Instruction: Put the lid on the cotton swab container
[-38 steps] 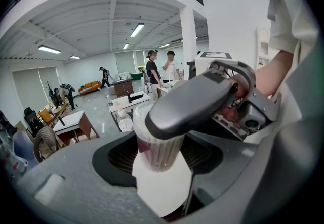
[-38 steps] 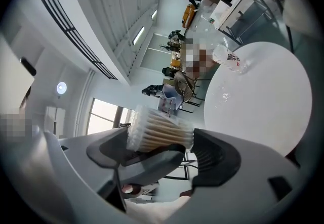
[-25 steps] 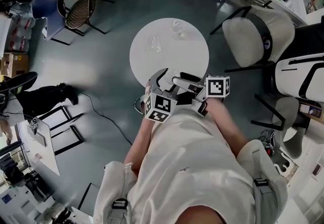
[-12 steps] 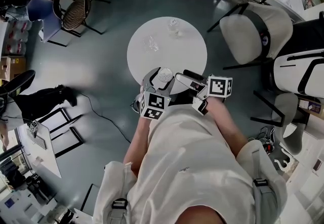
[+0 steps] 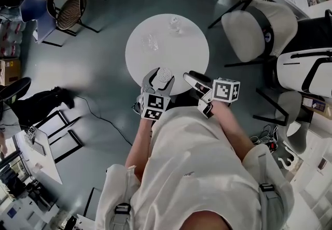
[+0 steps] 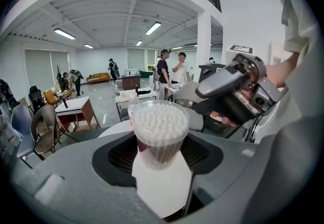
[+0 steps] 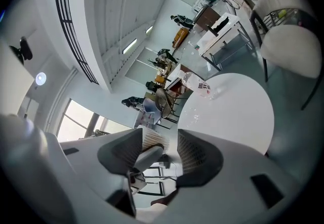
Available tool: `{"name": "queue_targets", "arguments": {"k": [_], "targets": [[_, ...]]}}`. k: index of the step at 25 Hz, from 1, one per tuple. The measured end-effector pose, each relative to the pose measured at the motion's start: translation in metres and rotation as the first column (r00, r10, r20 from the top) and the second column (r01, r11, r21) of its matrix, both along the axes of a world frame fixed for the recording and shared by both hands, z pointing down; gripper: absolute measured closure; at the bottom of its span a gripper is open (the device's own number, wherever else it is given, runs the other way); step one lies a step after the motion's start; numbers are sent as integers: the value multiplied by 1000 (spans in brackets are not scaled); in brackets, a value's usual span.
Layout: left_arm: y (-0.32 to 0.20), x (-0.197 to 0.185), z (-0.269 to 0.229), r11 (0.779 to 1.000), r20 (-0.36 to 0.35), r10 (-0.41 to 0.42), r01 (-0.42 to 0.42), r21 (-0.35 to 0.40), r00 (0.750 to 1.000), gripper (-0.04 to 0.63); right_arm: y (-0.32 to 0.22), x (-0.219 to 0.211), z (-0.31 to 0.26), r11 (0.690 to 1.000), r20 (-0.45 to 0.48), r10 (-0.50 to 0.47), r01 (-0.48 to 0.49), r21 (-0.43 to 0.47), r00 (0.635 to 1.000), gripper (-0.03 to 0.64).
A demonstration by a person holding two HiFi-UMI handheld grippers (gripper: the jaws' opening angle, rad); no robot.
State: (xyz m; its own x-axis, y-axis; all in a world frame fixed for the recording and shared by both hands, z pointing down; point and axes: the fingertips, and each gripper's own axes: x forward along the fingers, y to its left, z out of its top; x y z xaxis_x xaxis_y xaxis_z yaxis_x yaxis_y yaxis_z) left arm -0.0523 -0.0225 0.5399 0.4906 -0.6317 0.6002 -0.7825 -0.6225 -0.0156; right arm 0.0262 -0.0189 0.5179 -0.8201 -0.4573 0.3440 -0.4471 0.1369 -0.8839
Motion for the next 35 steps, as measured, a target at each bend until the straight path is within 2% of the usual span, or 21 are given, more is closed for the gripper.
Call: {"name": "queue_targets", "arguments": {"k": [7,11,17,22,27,35], "targets": [[-6,-3,25,999,-3,26,-26,-19,1000,333,5,3,9,1000,-79,-13,13,0,997,474],[-14,-6,38,999,-12,40,-40,-33,999,333,5,6,12,1000,-108,-2,3,11,994,565],[-29,-13,61,995,5,84,-84,-53,996,333,7,7,16,1000,-129,21,-20,10,991,609],[-46,-13,78,992,6,121,-120,-47,993,333,7,5,21,1000,-157,9,-8,8,988,609],[-56,-11,100,984,13,164,-163,-73,986,333,11,2,27,1000,-216,-7,8,4,976,609],[-67,-3,140,970,16,221,-218,-107,975,333,21,13,41,999,-268,11,-22,-38,963,609]]}}
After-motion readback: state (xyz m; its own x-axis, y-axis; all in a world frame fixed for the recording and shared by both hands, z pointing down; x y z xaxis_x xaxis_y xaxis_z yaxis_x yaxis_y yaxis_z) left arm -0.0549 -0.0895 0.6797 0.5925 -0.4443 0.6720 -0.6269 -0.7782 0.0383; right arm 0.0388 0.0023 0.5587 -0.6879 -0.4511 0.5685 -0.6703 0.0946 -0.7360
